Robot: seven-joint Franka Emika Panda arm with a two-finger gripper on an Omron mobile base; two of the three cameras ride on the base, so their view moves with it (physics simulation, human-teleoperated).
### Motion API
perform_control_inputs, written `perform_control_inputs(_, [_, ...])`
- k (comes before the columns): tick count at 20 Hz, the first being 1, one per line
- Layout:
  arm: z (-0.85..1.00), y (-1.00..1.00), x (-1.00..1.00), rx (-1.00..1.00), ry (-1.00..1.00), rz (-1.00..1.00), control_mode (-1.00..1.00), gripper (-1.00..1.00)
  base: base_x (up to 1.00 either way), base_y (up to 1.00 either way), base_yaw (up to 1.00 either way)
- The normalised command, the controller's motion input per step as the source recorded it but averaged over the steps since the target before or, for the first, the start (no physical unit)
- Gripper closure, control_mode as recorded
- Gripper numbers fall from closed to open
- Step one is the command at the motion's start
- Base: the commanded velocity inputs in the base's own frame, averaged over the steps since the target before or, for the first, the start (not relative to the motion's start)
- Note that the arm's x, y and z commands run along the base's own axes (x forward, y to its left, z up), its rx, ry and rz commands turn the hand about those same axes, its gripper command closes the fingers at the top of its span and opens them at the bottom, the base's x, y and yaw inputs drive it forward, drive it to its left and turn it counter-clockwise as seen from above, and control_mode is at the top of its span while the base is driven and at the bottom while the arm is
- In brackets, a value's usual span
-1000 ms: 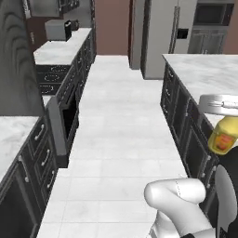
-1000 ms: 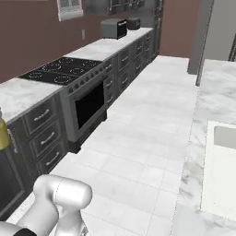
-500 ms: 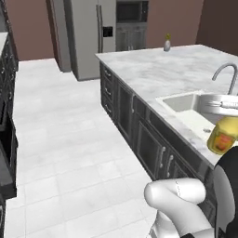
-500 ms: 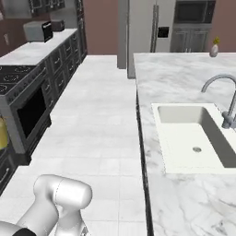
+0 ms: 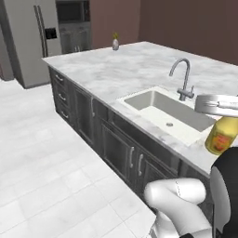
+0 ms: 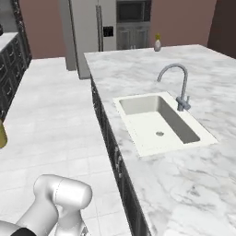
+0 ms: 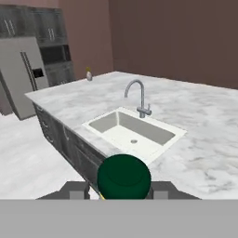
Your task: Move the mustard and mayonnaise from the cabinet to the dining counter.
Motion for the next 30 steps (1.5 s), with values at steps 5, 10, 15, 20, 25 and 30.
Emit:
perform_control_inputs(5, [0.00, 0.00, 0.00, 0.00, 0.00, 0.00, 1.00, 1.00, 0.00, 0.00, -0.62])
perform_control_inputs(10, [0.00, 0.00, 0.00, 0.00, 0.00, 0.00, 1.00, 1.00, 0.00, -0.03, -0.61])
perform_control_inputs(15, [0.00, 0.00, 0.00, 0.00, 0.00, 0.00, 1.00, 1.00, 0.00, -0.16, -0.54])
perform_control_inputs(20, [0.00, 0.00, 0.00, 0.00, 0.00, 0.00, 1.00, 1.00, 0.00, -0.37, -0.24])
perform_control_inputs(25, [0.00, 0.00, 0.00, 0.00, 0.00, 0.00, 1.00, 1.00, 0.00, -0.55, -0.19])
perform_control_inputs(30, [0.00, 0.00, 0.00, 0.00, 0.00, 0.00, 1.00, 1.00, 0.00, -0.82, -0.21])
